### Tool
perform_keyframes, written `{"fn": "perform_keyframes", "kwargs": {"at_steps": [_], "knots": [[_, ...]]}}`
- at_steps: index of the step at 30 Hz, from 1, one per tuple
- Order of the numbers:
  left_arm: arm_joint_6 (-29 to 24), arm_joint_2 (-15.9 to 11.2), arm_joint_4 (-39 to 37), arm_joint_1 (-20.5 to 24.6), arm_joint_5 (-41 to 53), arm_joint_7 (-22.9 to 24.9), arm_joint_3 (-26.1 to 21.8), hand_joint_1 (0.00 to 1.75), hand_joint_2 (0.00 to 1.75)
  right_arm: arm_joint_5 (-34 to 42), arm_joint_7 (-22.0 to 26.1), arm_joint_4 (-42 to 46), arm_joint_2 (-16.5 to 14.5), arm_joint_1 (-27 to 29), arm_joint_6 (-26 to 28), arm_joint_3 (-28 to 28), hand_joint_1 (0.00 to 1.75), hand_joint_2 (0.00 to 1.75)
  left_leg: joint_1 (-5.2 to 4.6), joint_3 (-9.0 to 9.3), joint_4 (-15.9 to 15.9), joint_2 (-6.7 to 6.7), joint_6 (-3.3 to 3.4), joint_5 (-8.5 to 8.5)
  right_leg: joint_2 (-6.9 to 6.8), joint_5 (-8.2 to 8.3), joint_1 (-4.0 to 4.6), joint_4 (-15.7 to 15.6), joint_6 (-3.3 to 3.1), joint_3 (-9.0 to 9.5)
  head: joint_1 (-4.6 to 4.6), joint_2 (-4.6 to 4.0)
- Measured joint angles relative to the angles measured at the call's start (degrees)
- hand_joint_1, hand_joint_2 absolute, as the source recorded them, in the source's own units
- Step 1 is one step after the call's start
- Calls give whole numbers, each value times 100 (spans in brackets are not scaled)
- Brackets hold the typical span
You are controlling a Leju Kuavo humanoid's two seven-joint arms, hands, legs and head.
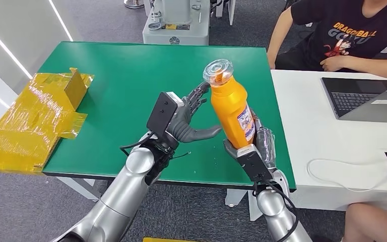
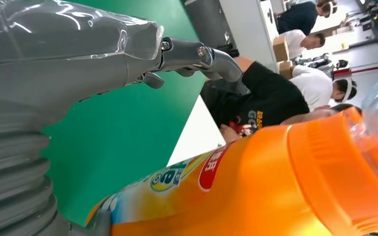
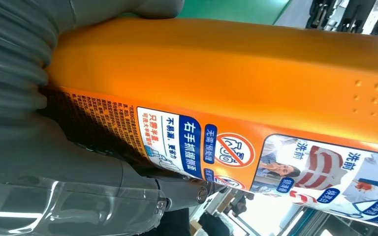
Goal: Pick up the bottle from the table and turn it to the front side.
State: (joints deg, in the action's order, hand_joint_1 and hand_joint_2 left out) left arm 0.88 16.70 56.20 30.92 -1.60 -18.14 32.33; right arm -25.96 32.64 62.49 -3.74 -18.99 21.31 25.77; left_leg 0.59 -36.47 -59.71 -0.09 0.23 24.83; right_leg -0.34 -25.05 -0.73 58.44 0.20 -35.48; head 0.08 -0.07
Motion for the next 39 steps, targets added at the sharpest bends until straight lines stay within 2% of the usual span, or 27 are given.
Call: {"fn": "perform_keyframes", "kwargs": {"at_steps": [8,16,27,39], "knots": [[53,31,-214,82,-26,2,0,0,175,-3,8,-147,-2,-60,0,0,175,175,0,0,0,0,0,0,0,0,0,0,0,0,1,0],[454,32,-182,190,-464,177,0,0,175,-41,119,-354,-25,-161,-13,0,175,175,0,-1,0,-1,0,0,0,0,0,1,0,0,1,0],[222,89,326,302,-777,365,18,0,175,54,211,-706,-106,-240,27,2,175,175,0,-1,0,-2,0,0,-1,0,0,1,0,0,1,0],[26,259,180,484,-945,453,110,0,175,79,200,-1211,-308,-652,61,4,175,175,0,-1,-1,0,0,-1,0,1,0,1,-1,-1,1,0]]}}
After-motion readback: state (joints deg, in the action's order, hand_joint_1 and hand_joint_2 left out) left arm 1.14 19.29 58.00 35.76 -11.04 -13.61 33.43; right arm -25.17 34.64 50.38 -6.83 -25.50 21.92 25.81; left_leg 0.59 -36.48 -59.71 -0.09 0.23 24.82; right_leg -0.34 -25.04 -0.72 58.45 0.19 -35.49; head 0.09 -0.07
